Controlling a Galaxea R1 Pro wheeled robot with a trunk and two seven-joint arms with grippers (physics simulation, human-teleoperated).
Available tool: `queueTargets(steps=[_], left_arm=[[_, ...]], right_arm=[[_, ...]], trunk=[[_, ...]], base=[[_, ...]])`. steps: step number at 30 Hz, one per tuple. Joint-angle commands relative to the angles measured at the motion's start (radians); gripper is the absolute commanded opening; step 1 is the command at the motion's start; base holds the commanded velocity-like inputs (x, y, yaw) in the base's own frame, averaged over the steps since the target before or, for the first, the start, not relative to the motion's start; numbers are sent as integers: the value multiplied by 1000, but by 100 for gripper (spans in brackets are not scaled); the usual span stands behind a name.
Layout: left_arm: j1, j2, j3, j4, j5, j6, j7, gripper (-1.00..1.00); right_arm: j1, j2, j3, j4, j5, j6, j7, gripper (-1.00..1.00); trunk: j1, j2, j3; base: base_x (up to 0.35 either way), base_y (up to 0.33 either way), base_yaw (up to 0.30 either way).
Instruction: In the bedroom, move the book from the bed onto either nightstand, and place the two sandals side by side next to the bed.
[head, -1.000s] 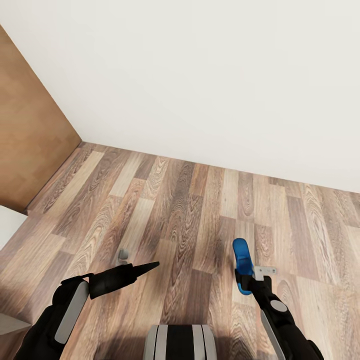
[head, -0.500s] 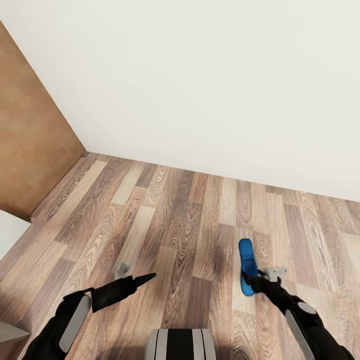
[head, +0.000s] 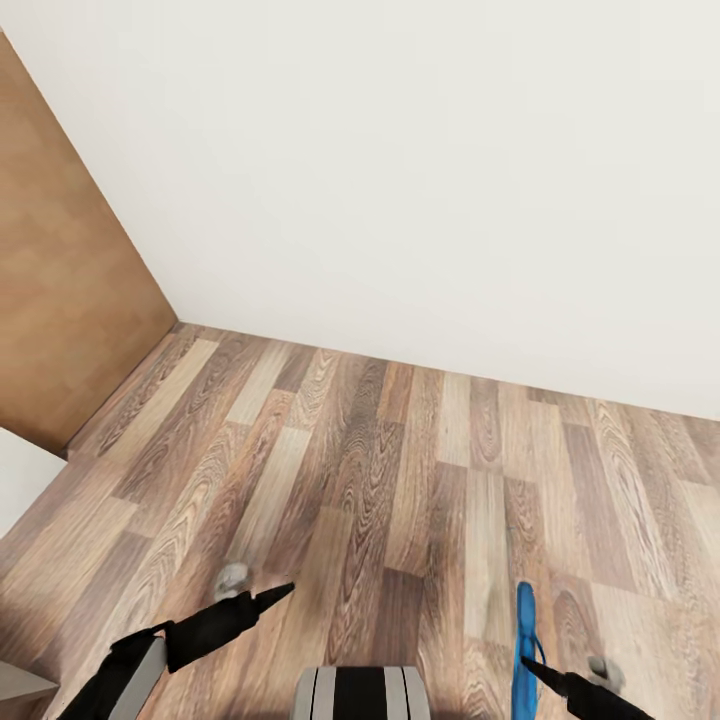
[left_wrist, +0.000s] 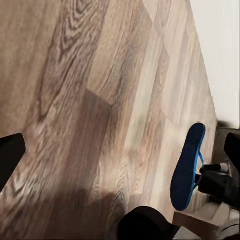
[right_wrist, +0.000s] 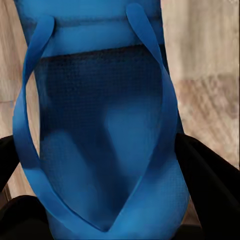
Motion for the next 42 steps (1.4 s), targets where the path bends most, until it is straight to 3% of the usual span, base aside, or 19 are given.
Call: queueTargets(steps=[1,3,5,10,20,26,42], left_arm=[[2,0,0,51,7,-37,-2,100],[4,1,2,137,7,-149,-7,100],[5,1,2,173,7,-205,-9,100],[6,0,0,210,7,-258,-9,100],[6,-2,-1,214,7,-266,-6,100],[6,-5,-5,215,7,-268,-2,100],[6,-6,-5,224,6,-269,6,100]], right_arm=[[-1,0,-5,34,-14,8,7,-100],[-1,0,-5,69,-14,-6,9,-100],[-1,0,-5,81,-13,-21,10,-100],[-1,0,-5,94,-13,-40,9,-100],[-1,0,-5,96,-12,-43,10,-100],[-1,0,-5,97,-12,-100,6,-100],[-2,1,-5,97,-12,-107,1,-100]], trunk=[[-1,0,4],[-2,0,11],[-2,1,19],[-5,2,38],[-9,4,77],[-12,6,100],[-19,10,162]], base=[[0,0,0],[0,0,0],[0,0,0],[0,0,0],[0,0,0],[0,0,0],[0,0,0]])
